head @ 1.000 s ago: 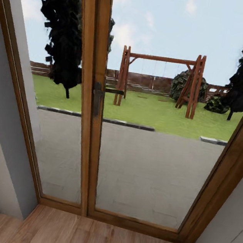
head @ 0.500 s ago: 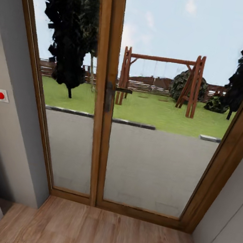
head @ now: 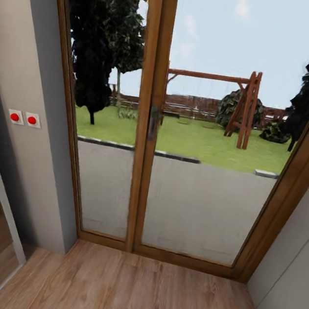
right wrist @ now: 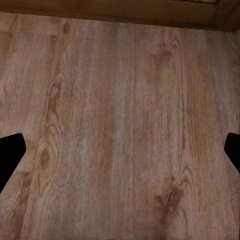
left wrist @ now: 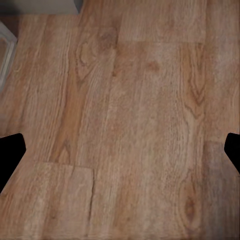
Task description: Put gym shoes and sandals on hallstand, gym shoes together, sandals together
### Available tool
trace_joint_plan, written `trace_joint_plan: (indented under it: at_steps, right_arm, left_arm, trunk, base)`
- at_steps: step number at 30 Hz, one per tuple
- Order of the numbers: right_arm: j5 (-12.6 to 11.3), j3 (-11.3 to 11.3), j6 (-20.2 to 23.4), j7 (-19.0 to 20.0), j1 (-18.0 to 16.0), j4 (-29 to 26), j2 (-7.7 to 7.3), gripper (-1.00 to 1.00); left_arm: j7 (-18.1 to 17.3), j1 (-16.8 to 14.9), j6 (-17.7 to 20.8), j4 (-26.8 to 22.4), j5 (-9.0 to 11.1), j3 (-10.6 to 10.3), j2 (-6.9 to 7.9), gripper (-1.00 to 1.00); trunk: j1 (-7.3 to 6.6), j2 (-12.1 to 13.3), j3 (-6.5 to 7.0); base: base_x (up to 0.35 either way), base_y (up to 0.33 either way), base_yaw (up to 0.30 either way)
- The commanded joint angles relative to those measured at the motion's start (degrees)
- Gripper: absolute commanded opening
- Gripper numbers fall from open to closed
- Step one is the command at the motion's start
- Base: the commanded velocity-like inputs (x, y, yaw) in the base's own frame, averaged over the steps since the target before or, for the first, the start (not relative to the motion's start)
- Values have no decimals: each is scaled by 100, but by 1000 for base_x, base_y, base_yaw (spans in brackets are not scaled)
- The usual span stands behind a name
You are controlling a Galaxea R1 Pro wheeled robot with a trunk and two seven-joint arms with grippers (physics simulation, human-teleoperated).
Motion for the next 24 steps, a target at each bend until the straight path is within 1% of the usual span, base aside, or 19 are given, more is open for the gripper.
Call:
trace_joint_plan:
  at_steps: [1,5,11,24]
  right_arm:
    - [-49,7,-19,1,-2,3,-2,100]
    - [-49,7,-20,-2,-2,6,-3,100]
    - [-49,7,-20,-21,-2,8,-4,100]
    - [-49,6,-20,-43,-2,9,-3,100]
  left_arm:
    - [-9,-3,-20,5,6,6,0,100]
    - [-7,2,-24,6,5,5,-1,100]
    - [-3,8,-26,6,5,5,-1,100]
    - [-1,17,-35,29,13,5,-4,100]
  trunk:
    - [-3,-3,-7]
    - [-3,-3,-19]
    - [-3,-3,-49]
    - [-3,-3,-132]
  base:
    - [-256,210,5]
    - [-234,199,46]
    - [-164,145,128]
    - [-33,29,174]
